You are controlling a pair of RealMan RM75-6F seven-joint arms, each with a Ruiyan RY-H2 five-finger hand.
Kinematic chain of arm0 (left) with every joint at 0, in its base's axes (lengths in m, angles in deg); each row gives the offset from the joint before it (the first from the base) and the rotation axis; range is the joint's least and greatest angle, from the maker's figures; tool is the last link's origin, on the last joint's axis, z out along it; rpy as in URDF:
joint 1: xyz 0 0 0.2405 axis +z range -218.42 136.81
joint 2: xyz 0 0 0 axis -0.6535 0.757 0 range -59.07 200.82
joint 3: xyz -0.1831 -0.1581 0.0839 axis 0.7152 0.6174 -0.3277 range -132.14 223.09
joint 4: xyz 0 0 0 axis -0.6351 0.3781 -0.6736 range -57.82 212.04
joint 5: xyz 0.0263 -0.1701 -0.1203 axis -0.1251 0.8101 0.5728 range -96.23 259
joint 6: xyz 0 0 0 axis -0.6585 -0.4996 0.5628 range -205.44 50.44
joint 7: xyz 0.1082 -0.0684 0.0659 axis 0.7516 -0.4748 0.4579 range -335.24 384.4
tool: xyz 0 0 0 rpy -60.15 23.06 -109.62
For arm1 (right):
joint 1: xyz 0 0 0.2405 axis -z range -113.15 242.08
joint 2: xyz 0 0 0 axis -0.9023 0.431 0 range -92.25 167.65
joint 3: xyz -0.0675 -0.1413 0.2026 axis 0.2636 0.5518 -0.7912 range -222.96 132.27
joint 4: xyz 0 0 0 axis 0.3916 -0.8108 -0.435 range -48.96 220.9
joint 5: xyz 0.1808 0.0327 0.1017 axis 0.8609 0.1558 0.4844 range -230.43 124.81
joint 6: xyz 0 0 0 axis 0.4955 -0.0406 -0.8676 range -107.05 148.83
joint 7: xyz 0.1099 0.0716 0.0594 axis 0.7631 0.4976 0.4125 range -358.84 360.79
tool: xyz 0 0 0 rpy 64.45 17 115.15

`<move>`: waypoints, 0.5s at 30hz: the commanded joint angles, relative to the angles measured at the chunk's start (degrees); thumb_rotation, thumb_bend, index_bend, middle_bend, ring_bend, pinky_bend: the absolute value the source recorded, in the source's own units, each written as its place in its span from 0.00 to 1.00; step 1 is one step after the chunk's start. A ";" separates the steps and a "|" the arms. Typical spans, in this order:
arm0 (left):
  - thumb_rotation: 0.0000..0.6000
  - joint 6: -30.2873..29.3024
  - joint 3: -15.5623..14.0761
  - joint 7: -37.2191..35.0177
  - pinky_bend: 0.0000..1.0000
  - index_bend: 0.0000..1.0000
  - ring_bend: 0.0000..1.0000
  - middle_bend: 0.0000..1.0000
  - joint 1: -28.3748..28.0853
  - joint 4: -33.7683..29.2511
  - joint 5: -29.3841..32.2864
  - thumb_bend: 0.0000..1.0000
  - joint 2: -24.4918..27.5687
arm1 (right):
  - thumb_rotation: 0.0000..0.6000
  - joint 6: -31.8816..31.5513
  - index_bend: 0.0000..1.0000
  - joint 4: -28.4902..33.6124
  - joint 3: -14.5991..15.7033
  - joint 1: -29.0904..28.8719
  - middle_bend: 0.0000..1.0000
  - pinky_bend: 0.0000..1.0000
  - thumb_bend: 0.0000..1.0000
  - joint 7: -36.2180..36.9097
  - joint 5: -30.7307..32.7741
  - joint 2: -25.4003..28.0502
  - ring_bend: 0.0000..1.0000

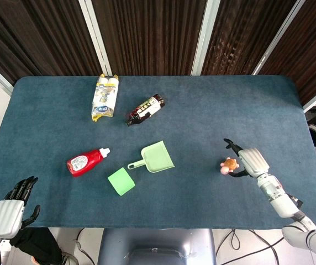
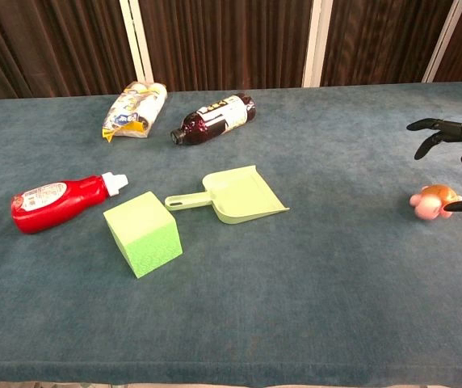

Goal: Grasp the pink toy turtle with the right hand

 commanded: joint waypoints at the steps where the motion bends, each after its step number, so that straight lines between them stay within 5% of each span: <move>1: 1.00 0.07 -0.04 0.12 0.34 0.09 0.11 0.10 -0.06 -0.02 -0.10 0.40 -0.02 | 1.00 0.22 0.00 2.63 0.24 0.65 0.26 0.86 0.03 -2.43 0.42 2.79 0.88; 4: 1.00 0.14 -0.06 0.30 0.34 0.09 0.11 0.10 -0.12 -0.06 -0.16 0.40 -0.05 | 1.00 -1.98 0.00 4.72 0.04 1.80 0.22 0.82 0.01 -4.00 0.45 4.95 0.80; 7: 1.00 0.03 -0.07 0.47 0.34 0.09 0.11 0.10 -0.09 -0.16 -0.22 0.40 -0.01 | 1.00 -5.63 0.00 7.28 -0.20 3.77 0.19 0.77 0.01 -4.84 0.46 7.35 0.61; 11: 1.00 -0.66 -0.03 0.76 0.34 0.09 0.11 0.10 0.08 -0.46 -0.56 0.40 0.19 | 1.00 -11.42 0.03 12.33 -0.56 7.65 0.19 0.50 0.01 -6.43 1.16 11.37 0.34; 15: 1.00 -1.44 0.20 1.13 0.34 0.09 0.11 0.10 0.20 -0.92 -0.87 0.40 0.43 | 1.00 -17.76 0.06 16.84 -1.30 12.35 0.19 0.35 0.01 -10.33 2.77 15.09 0.23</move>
